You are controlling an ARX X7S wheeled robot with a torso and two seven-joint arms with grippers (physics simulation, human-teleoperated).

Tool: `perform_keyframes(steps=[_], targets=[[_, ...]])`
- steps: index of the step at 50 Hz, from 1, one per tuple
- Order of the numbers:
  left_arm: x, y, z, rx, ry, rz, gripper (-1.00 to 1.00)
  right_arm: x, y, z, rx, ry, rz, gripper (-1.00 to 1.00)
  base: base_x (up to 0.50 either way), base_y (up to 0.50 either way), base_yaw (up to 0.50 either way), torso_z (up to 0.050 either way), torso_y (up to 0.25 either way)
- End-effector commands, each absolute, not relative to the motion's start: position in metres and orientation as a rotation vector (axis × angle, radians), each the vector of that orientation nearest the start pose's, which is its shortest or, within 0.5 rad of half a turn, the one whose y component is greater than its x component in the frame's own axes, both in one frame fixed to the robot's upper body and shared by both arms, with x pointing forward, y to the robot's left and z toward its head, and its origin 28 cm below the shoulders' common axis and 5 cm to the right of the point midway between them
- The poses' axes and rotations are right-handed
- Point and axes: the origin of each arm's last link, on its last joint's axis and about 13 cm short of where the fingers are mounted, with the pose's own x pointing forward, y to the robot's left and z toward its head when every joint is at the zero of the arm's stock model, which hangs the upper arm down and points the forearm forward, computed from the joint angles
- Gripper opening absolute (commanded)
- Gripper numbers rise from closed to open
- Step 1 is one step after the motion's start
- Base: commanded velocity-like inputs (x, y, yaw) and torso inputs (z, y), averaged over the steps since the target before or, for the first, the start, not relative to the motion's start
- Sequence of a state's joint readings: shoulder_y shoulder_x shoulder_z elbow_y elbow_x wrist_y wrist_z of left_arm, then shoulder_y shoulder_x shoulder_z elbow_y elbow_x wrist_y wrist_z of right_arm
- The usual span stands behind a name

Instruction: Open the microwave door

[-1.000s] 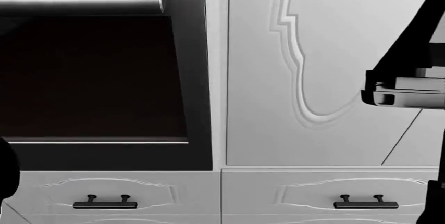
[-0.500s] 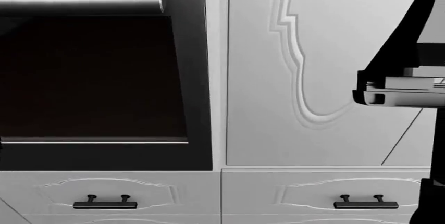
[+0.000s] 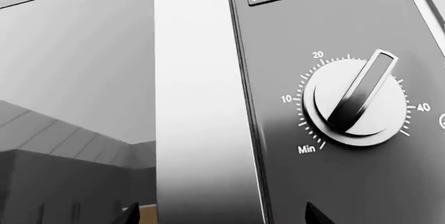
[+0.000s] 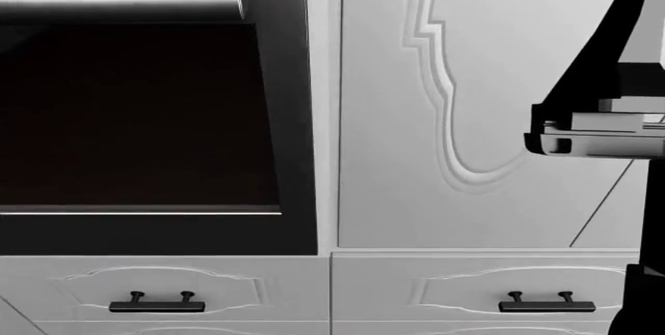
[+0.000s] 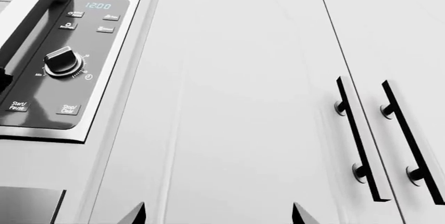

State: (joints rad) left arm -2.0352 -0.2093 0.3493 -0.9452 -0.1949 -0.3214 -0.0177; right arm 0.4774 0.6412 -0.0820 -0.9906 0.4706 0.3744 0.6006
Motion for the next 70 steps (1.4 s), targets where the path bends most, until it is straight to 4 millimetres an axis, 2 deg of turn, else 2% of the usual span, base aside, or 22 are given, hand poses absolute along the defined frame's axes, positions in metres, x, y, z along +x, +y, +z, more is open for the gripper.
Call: perform_keyframes(steps=[1, 15, 16, 27, 36, 47, 65, 70], targets=[[0.360, 0.260, 0.527, 0.200, -0.704, 0.137, 1.00, 0.179, -0.128, 0.264, -0.069, -0.953, -0.070, 1.00, 0.00, 0.00, 0.00, 0.000, 0.000], [0.364, 0.266, 0.524, 0.216, -0.701, 0.176, 1.00, 0.178, -0.128, 0.265, -0.076, -0.955, -0.072, 1.00, 0.00, 0.00, 0.00, 0.000, 0.000], [0.363, 0.266, 0.525, 0.216, -0.706, 0.176, -1.00, 0.178, -0.128, 0.265, -0.076, -0.955, -0.072, 1.00, 0.00, 0.00, 0.00, 0.000, 0.000], [0.354, 0.267, 0.532, 0.190, -0.762, 0.161, -1.00, 0.178, -0.129, 0.265, -0.079, -0.956, -0.073, 1.00, 0.00, 0.00, 0.00, 0.000, 0.000], [0.324, 0.266, 0.531, 0.159, -0.817, 0.108, -1.00, 0.175, -0.129, 0.269, -0.084, -0.963, -0.074, 1.00, 0.00, 0.00, 0.00, 0.000, 0.000], [0.298, 0.264, 0.530, 0.151, -0.857, 0.065, -1.00, 0.175, -0.130, 0.268, -0.091, -0.965, -0.077, 1.00, 0.00, 0.00, 0.00, 0.000, 0.002], [0.226, 0.262, 0.524, 0.156, -0.959, -0.029, -1.00, 0.173, -0.129, 0.270, -0.091, -0.973, -0.076, 1.00, 0.00, 0.00, 0.00, 0.000, 0.004], [0.219, 0.261, 0.523, 0.158, -0.973, -0.040, -1.00, 0.173, -0.129, 0.271, -0.091, -0.974, -0.075, 1.00, 0.00, 0.00, 0.00, 0.000, 0.004]])
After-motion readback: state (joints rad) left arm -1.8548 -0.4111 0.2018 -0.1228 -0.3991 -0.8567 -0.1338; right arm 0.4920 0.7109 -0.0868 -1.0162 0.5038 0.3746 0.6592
